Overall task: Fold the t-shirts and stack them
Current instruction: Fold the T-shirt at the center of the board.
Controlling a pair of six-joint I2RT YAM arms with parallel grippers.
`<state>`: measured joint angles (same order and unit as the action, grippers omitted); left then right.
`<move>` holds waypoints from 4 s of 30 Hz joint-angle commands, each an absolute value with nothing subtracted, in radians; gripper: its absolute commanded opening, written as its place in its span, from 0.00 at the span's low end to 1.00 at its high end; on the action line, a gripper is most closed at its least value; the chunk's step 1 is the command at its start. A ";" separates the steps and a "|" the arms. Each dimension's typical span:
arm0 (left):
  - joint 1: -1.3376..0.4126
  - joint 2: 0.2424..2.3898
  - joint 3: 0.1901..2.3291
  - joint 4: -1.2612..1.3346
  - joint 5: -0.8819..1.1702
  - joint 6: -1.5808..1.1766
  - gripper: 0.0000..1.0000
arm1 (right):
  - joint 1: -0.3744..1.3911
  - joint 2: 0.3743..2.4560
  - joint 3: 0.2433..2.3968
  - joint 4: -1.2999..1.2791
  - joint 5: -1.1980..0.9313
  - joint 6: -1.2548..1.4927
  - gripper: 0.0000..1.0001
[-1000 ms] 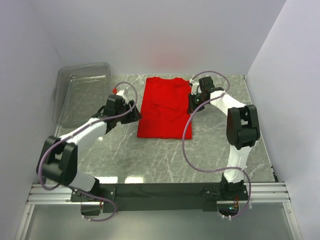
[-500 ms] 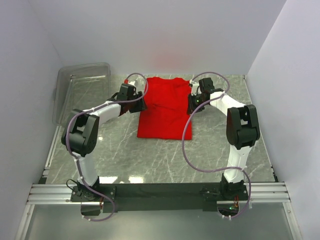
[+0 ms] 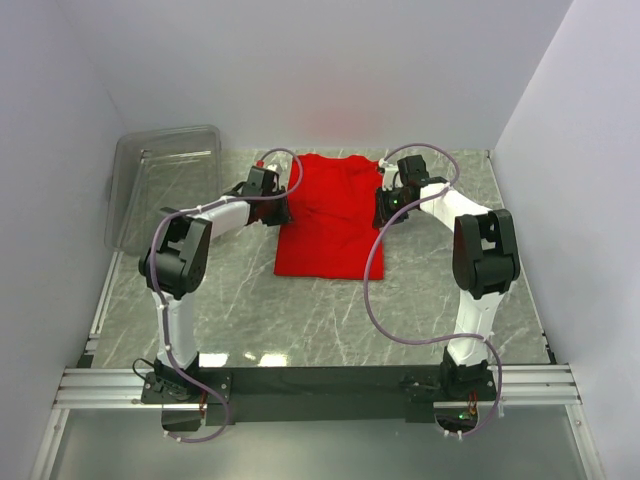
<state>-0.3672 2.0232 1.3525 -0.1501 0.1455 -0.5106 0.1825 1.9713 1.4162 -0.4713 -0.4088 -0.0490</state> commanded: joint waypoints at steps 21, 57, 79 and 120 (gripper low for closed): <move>-0.357 1.902 1.292 -0.043 0.130 -0.489 0.01 | 0.172 1.963 1.454 -0.407 -0.417 -0.032 0.00; -0.336 2.023 1.384 -0.048 0.147 -0.483 0.16 | 0.169 2.059 1.556 -0.436 -0.313 -0.032 0.14; -0.328 1.335 0.976 -0.091 0.288 -0.448 0.68 | 0.170 1.493 1.164 -0.738 -0.802 -1.106 0.45; -0.331 1.452 0.718 0.045 0.232 -0.563 0.42 | 0.336 1.576 1.039 -0.446 -0.460 -0.702 0.17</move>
